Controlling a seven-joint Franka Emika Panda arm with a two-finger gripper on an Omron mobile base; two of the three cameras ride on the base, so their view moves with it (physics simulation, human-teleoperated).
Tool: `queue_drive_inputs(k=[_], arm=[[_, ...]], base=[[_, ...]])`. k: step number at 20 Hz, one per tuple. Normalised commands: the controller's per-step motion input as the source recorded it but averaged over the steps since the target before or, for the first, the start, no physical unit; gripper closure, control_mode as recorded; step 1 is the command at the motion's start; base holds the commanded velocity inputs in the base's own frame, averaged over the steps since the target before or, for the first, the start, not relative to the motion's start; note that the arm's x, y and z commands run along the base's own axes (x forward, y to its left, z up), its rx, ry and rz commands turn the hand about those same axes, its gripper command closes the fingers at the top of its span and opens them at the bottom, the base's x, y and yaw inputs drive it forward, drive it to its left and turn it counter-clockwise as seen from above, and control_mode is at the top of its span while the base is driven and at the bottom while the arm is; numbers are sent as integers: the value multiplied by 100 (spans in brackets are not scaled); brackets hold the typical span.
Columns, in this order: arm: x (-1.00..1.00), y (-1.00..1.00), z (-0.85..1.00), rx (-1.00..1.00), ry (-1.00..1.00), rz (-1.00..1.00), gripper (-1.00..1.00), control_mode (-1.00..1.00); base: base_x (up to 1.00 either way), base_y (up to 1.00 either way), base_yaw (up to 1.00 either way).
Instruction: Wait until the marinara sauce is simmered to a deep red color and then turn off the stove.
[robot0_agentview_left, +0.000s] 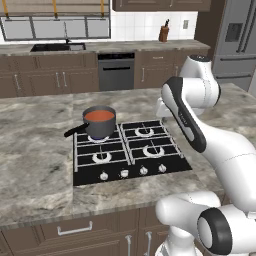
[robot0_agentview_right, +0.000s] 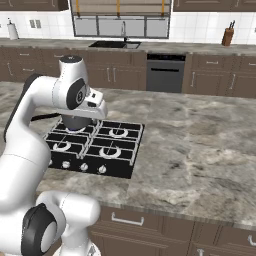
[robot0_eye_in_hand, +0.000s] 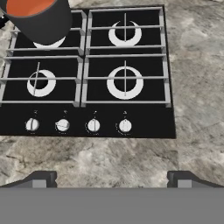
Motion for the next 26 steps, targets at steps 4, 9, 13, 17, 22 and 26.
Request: queue_drive_inputs(k=[4,9,13,17,22,26], arm=[[0,0,0,0,0,0,-100,-100],[0,0,0,0,0,0,-100,-100],[0,0,0,0,0,0,-100,-100],[0,0,0,0,0,0,-100,-100],[0,0,0,0,0,0,-100,-100],[0,0,0,0,0,0,-100,-100]], base=[[0,0,0],[0,0,0],[0,0,0],[0,0,0],[0,0,0],[0,0,0]])
